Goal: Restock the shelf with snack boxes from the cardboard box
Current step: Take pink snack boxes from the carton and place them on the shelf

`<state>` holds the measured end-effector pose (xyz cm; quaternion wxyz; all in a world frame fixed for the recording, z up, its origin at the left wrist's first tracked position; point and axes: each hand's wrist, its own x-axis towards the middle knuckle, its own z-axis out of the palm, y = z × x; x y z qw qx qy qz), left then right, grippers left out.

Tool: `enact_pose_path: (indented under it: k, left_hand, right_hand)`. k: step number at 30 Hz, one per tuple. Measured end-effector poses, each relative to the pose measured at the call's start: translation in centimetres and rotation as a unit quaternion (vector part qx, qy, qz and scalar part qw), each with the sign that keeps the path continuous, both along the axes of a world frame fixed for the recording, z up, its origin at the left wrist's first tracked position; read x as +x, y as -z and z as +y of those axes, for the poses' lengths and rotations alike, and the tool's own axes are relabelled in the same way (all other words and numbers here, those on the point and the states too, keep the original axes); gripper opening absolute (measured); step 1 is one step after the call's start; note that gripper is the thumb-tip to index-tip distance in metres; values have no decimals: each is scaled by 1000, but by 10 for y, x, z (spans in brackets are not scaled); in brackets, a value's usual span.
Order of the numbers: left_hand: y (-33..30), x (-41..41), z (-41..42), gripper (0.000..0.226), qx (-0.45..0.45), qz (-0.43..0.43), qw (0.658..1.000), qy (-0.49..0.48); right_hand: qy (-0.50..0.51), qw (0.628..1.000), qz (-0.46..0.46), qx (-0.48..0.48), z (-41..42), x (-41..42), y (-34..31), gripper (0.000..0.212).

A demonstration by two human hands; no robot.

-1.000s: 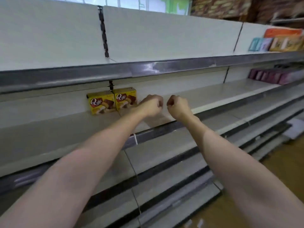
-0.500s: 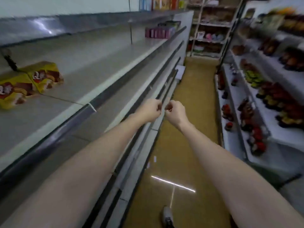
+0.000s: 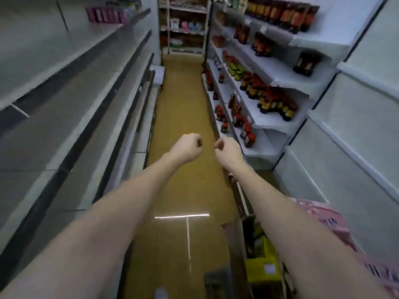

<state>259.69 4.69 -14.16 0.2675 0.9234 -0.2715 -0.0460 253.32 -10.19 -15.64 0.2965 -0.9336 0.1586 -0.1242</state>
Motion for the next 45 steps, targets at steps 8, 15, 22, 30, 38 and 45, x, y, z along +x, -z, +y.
enact_pose_path:
  k: [8, 15, 22, 30, 38, 45]
  left_hand:
    - [11, -145, -97, 6, -11, 42, 996, 79]
    - [9, -238, -166, 15, -1, 80, 981, 179]
    - [-13, -272, -196, 7, -21, 144, 955, 258]
    - [-22, -287, -193, 41, 122, 140, 909, 374]
    - [-10, -292, -177, 60, 134, 171, 917, 335]
    - [-11, -305, -167, 53, 77, 319, 915, 233]
  right_hand:
    - [83, 996, -22, 40, -67, -170, 1, 7]
    - [139, 989, 10, 57, -125, -268, -22, 16]
    - [186, 982, 33, 26, -155, -315, -54, 14]
    - [214, 967, 135, 25, -148, -358, -42, 8]
    - [312, 924, 218, -38, -140, -391, -30, 51]
    - [341, 914, 218, -17, -149, -406, -24, 91]
